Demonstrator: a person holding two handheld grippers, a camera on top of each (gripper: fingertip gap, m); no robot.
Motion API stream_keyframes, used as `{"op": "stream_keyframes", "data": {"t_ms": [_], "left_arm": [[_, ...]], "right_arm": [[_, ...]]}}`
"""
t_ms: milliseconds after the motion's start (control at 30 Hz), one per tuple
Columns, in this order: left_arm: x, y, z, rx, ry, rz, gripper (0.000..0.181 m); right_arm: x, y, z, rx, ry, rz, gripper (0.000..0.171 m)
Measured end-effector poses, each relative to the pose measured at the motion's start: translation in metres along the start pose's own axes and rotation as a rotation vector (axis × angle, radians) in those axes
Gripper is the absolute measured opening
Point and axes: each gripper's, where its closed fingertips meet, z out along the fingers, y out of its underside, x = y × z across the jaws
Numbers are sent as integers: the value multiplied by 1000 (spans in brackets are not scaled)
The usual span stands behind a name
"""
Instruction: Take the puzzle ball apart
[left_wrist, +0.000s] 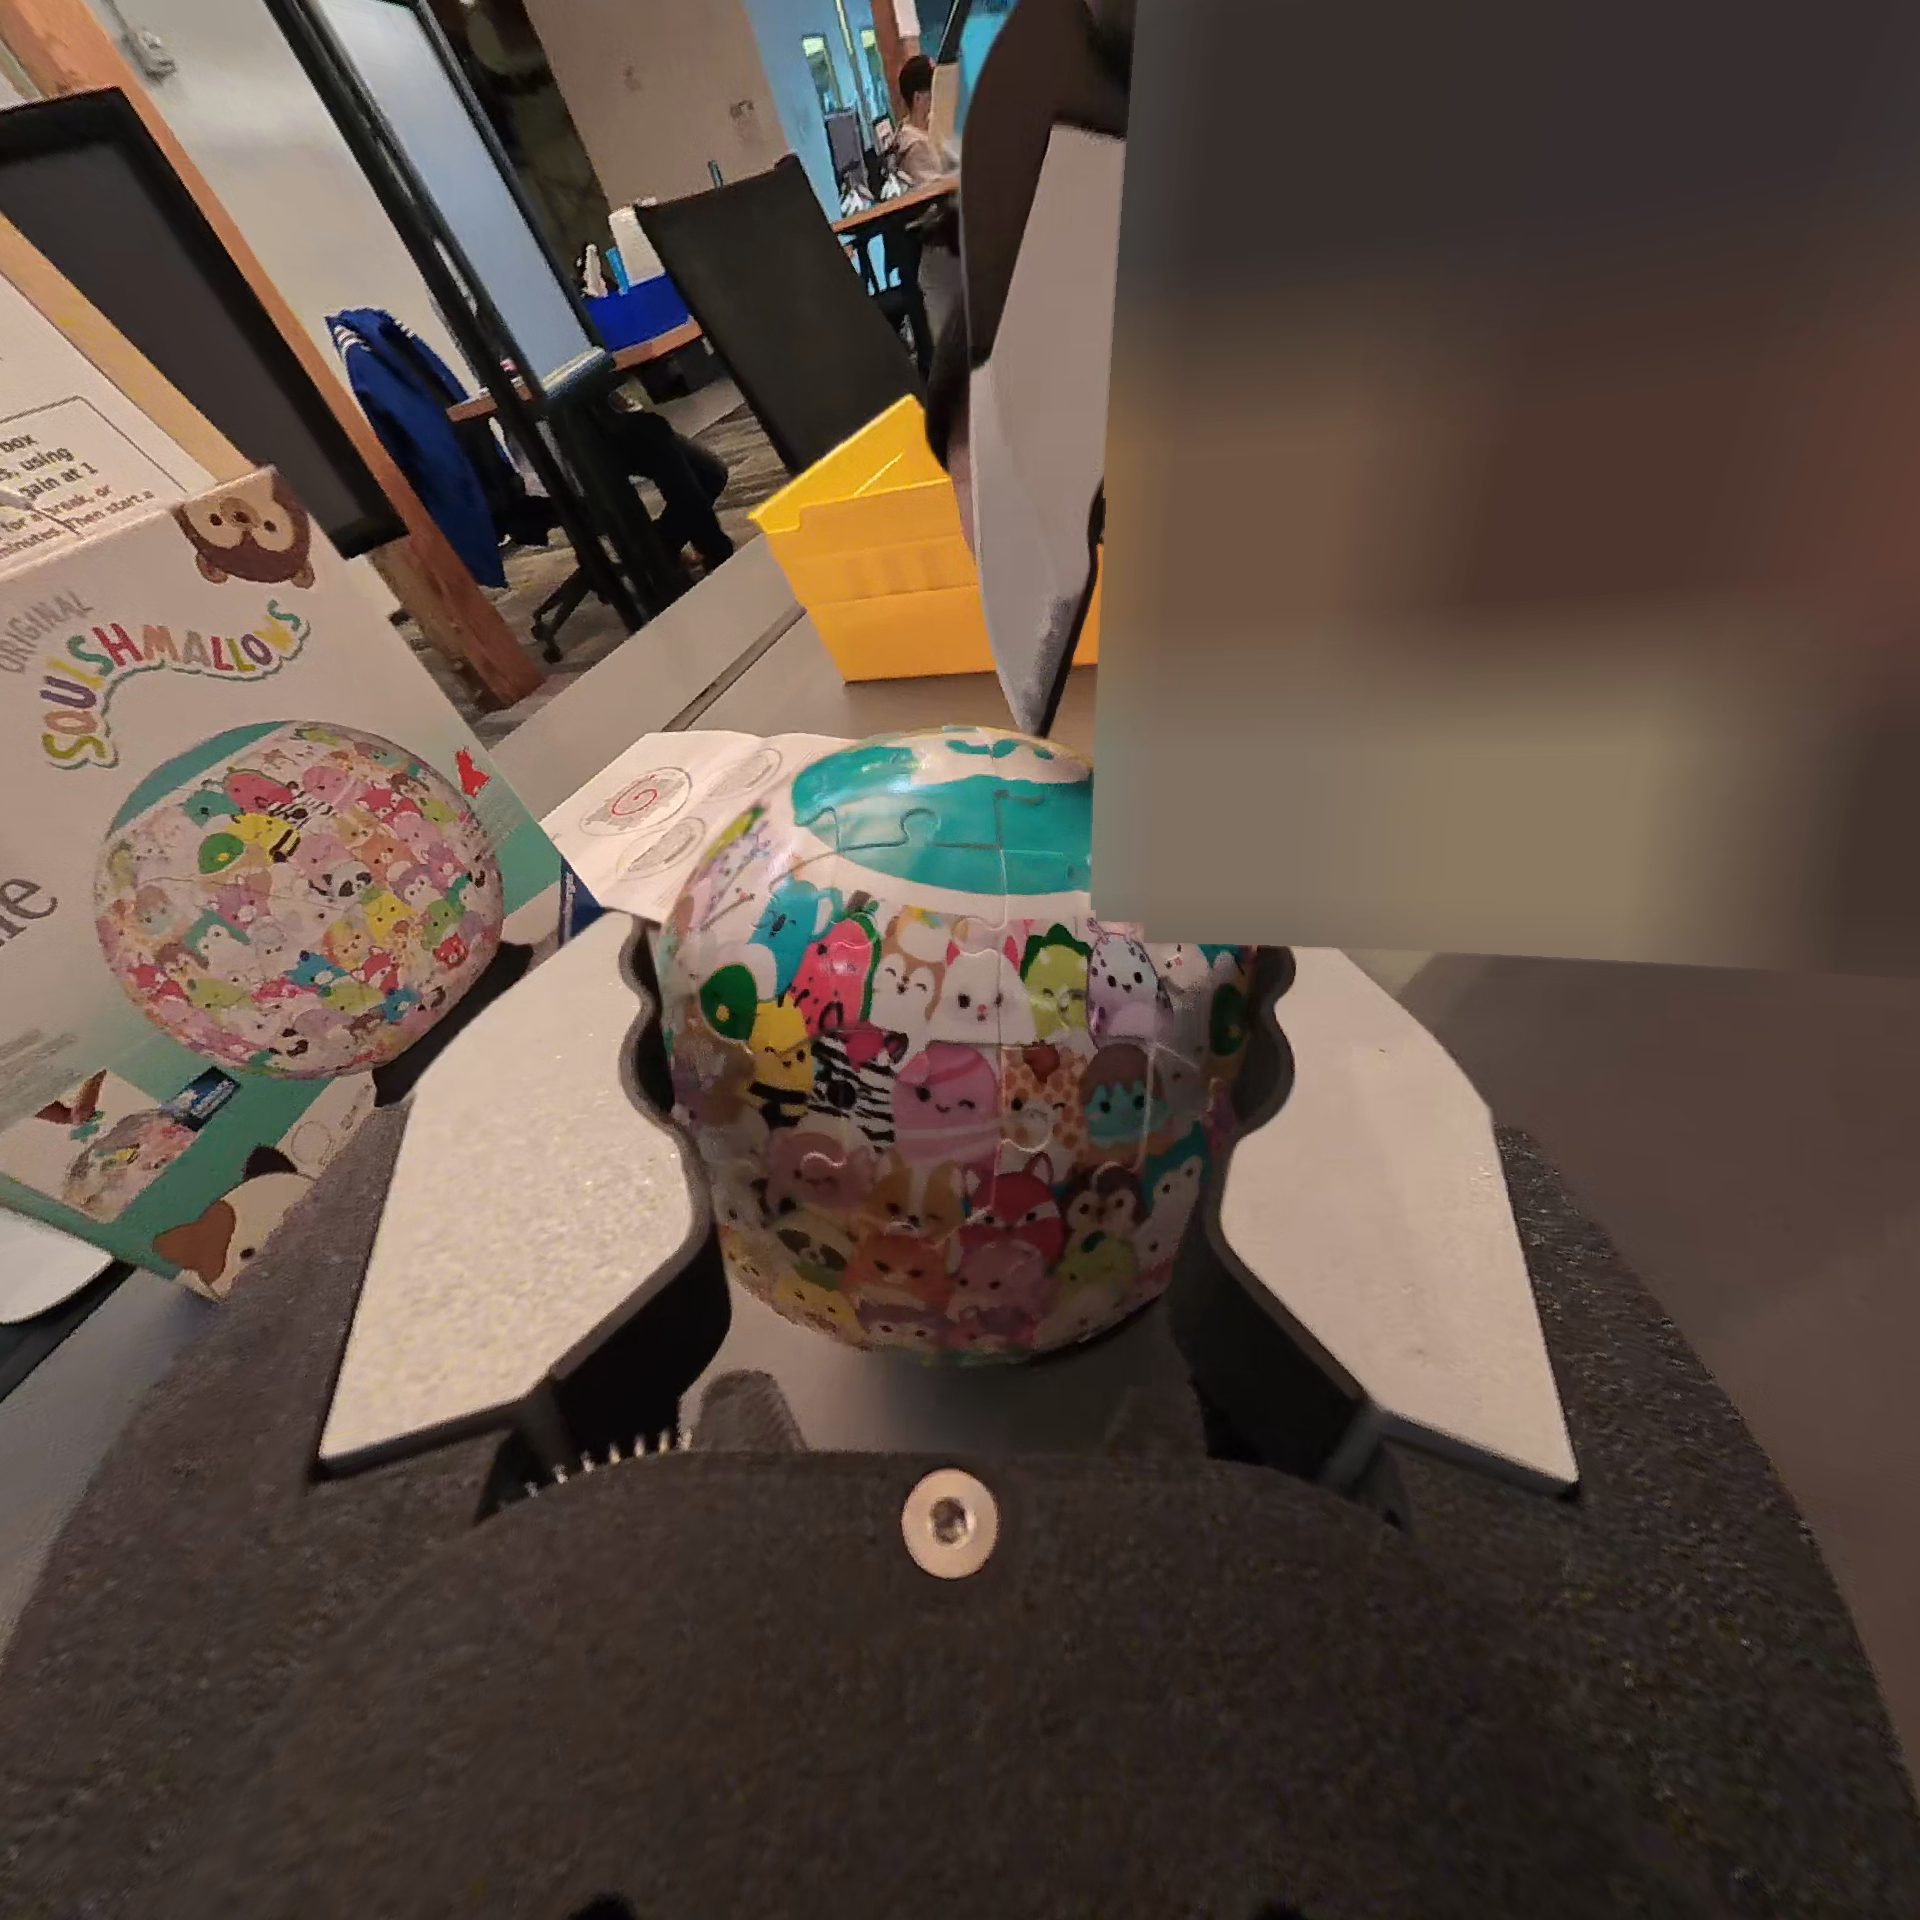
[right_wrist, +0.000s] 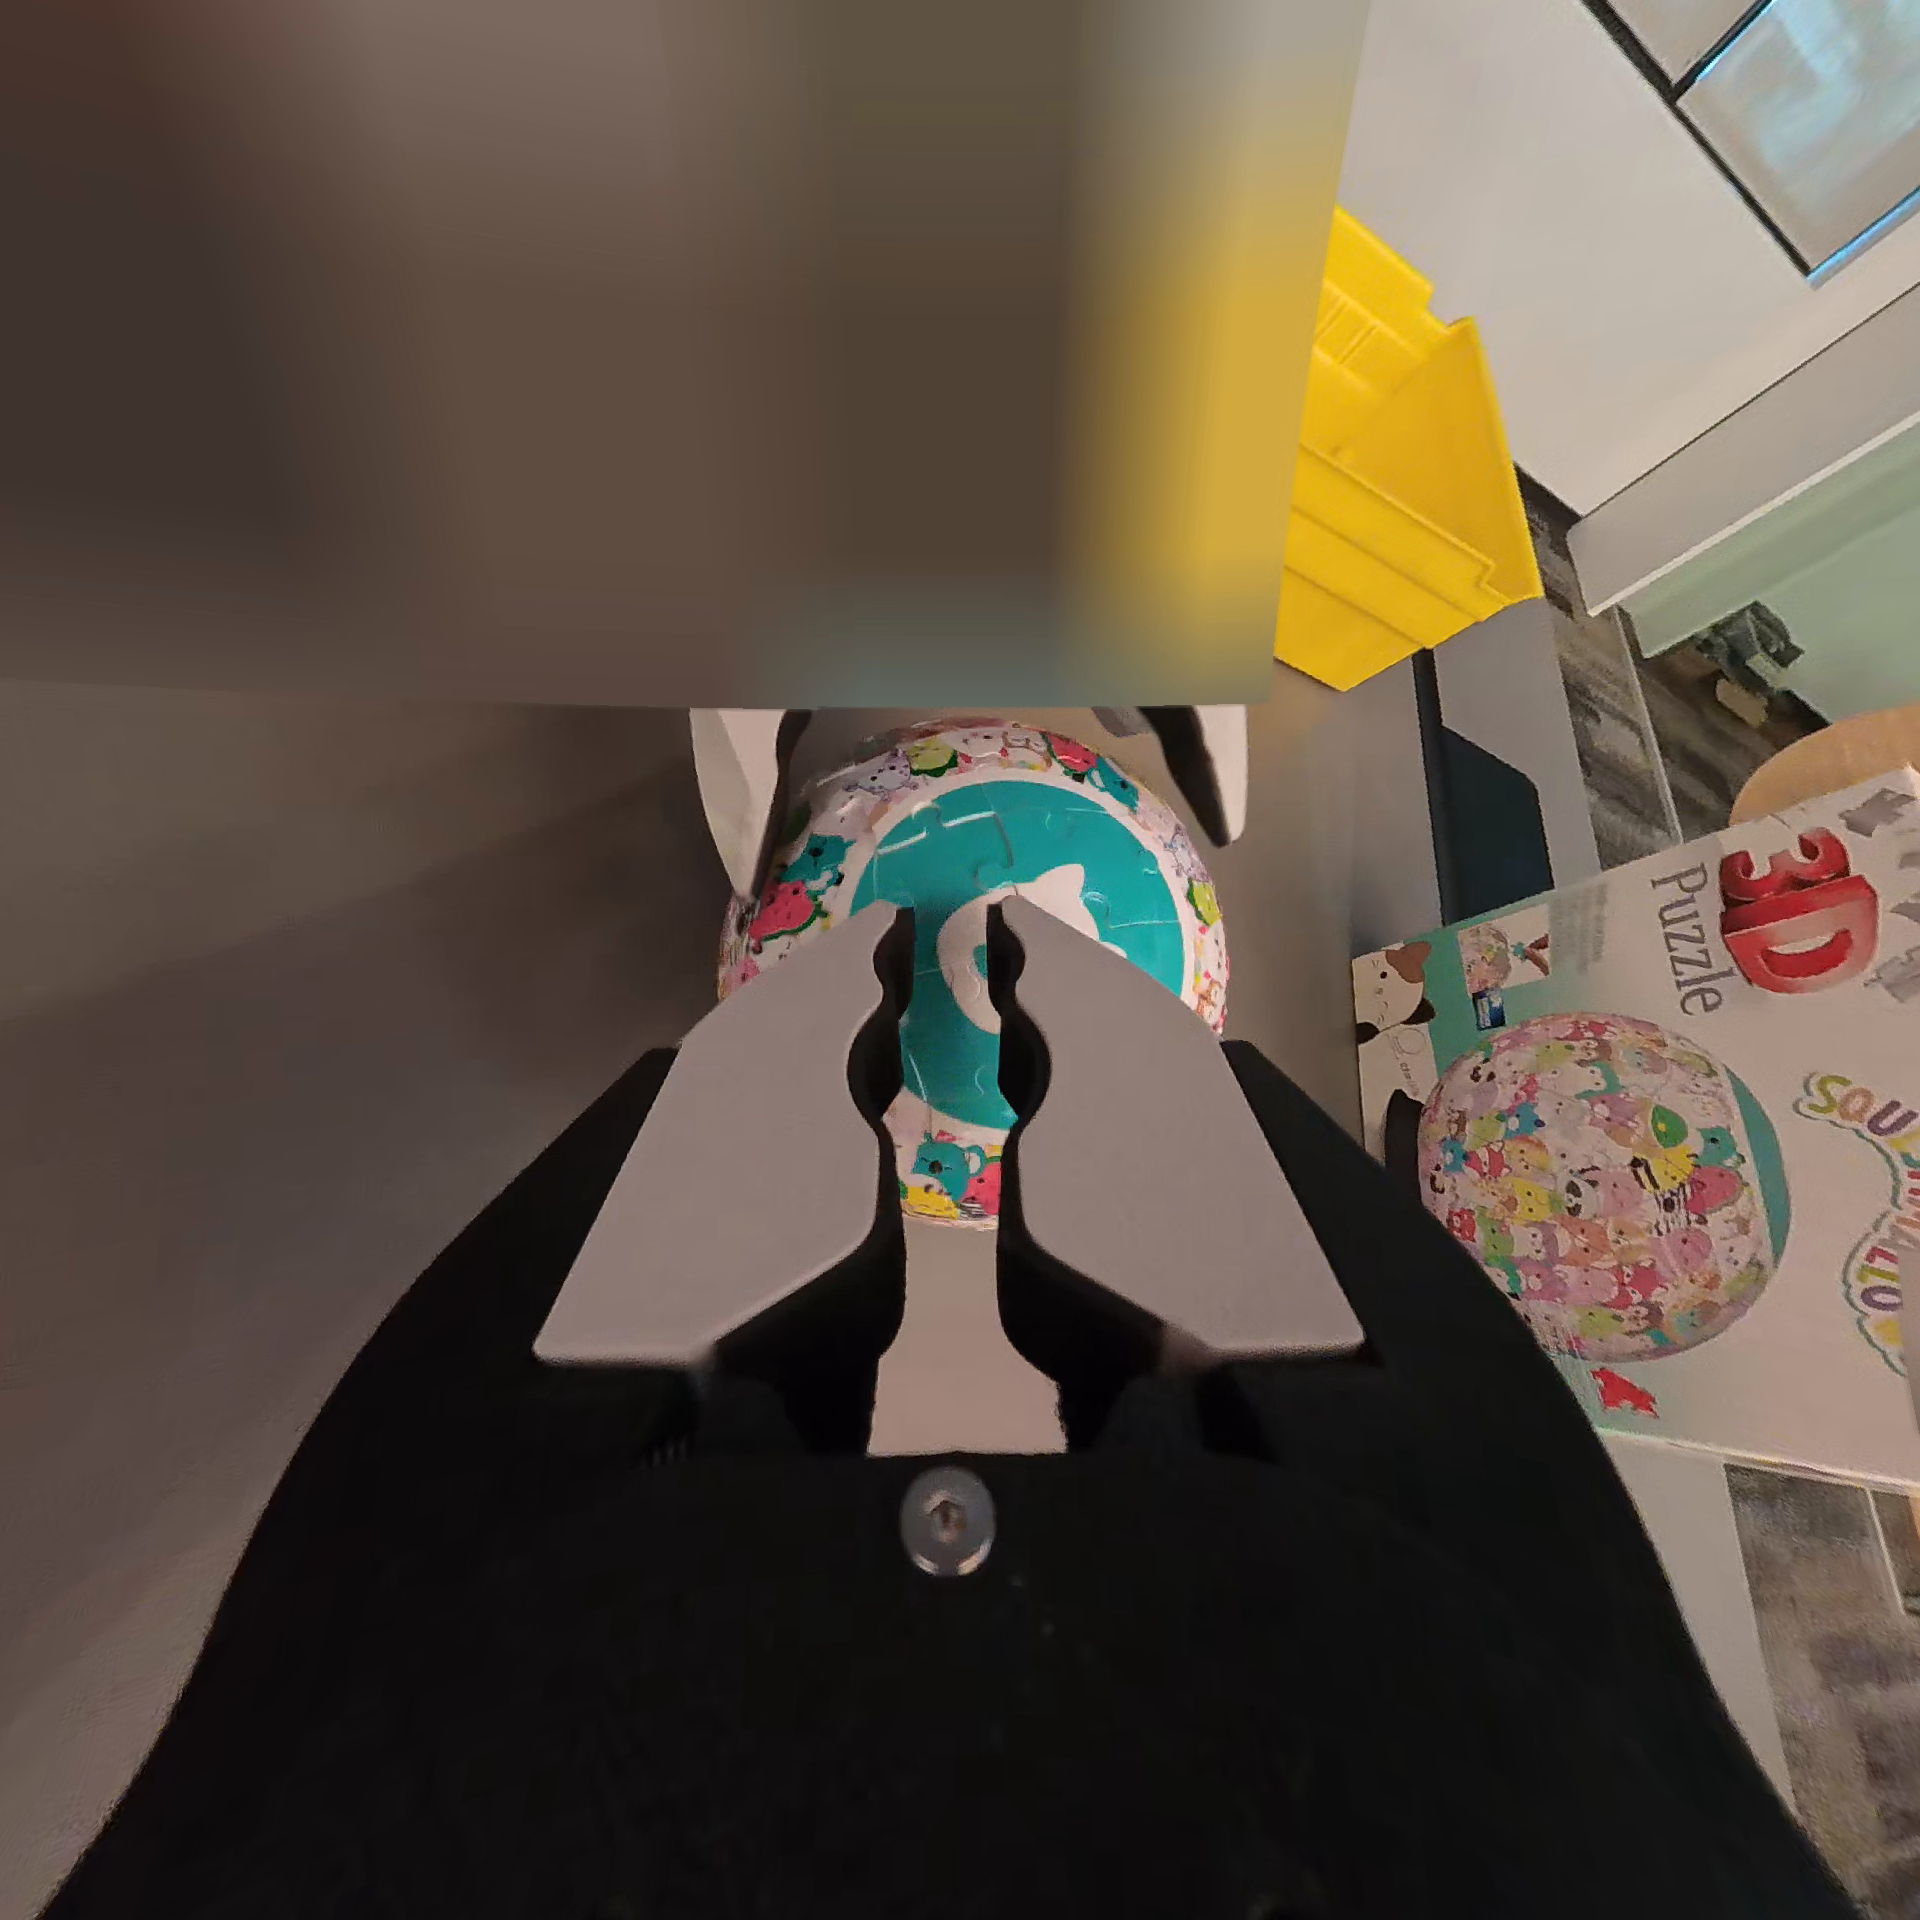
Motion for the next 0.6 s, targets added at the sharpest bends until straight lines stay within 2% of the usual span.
{"op": "stream_keyframes", "data": {"t_ms": [133, 233, 500, 600], "left_arm": [[4, -12, -2, 24, 99, -44, 110], [11, -7, 0, -43, 175, 3, 112], [11, -11, 6, -64, 238, 60, 115], [15, -7, 9, -89, 264, 82, 117]], "right_arm": [[1, 3, 3, -65, -21, -37, 14], [2, 5, 2, -118, -35, -79, 14], [8, 2, -8, -123, 14, -263, 15], [-1, 6, -4, -162, -41, -299, 17]]}}
